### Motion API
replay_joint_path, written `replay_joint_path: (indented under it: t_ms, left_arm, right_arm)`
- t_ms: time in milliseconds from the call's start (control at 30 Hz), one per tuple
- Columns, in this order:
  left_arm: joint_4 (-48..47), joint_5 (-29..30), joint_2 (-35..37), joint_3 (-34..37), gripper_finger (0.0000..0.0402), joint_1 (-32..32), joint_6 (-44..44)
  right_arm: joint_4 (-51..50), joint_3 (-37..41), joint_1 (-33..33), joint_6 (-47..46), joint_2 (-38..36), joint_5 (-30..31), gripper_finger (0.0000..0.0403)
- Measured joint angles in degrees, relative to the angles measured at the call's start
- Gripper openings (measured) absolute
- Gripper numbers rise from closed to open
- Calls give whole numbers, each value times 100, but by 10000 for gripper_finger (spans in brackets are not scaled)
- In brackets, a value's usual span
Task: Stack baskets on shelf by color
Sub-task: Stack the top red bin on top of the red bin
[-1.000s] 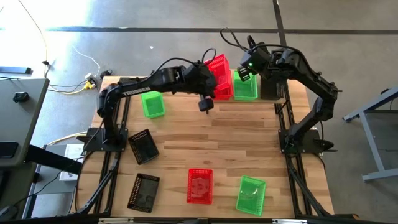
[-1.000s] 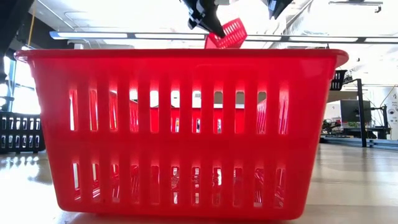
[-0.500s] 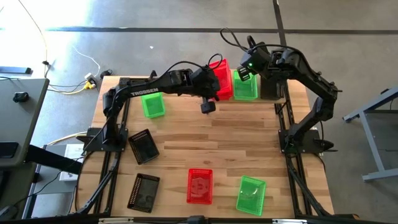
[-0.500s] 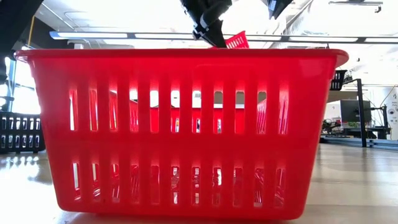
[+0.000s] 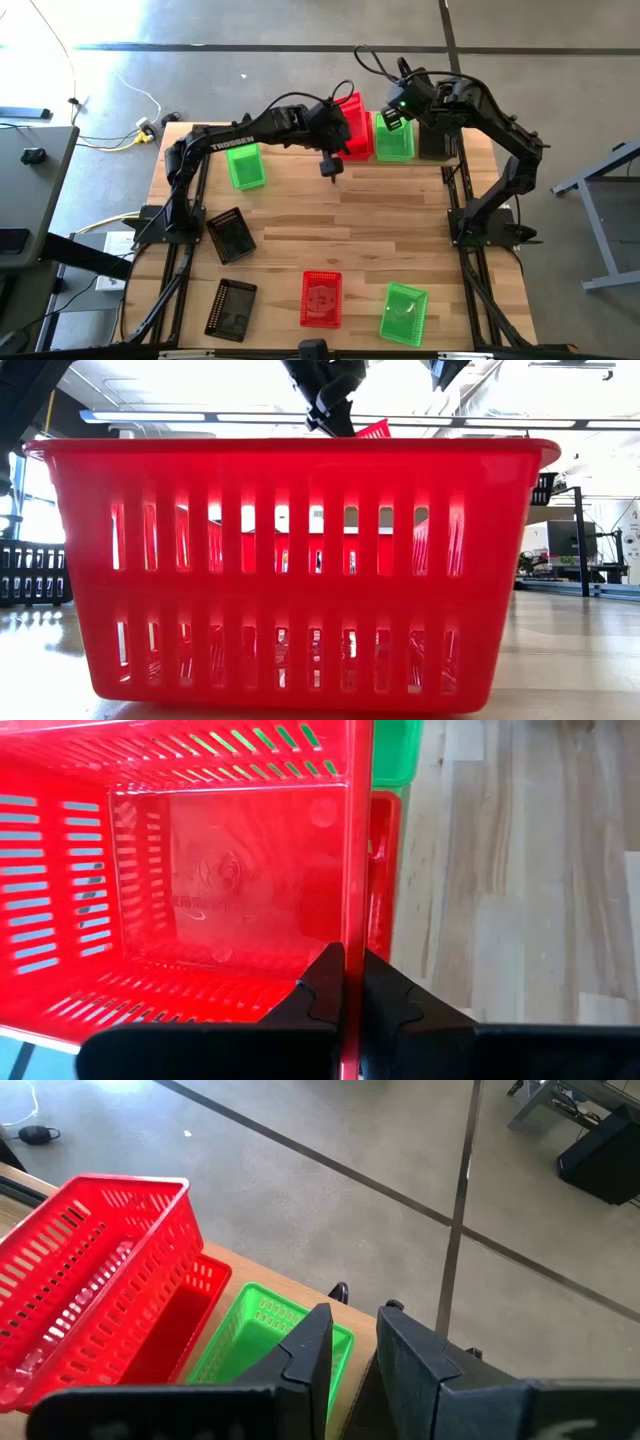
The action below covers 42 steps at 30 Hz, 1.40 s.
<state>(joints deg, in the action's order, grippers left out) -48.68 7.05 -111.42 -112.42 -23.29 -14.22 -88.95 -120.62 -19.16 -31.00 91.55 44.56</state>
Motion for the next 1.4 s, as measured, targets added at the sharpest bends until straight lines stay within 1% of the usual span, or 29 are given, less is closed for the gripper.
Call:
replay_joint_path:
  t_ms: [133, 600, 833, 1067, 1400]
  left_arm:
    - [2, -247, 0, 0, 0, 1, 4]
    - [2, -253, 0, 0, 5, 2, 8]
    - [4, -33, 0, 0, 26, 2, 7]
    - [6, -13, 0, 0, 49, 2, 9]
    - [100, -15, 0, 2, 91, 2, 59]
  right_arm:
    - [0, 0, 0, 0, 0, 0, 68]
    - [0, 0, 0, 2, 0, 0, 68]
    - [0, 0, 0, 0, 0, 0, 68]
    - [0, 0, 0, 0, 0, 0, 68]
    - [0, 0, 0, 0, 0, -26, 68]
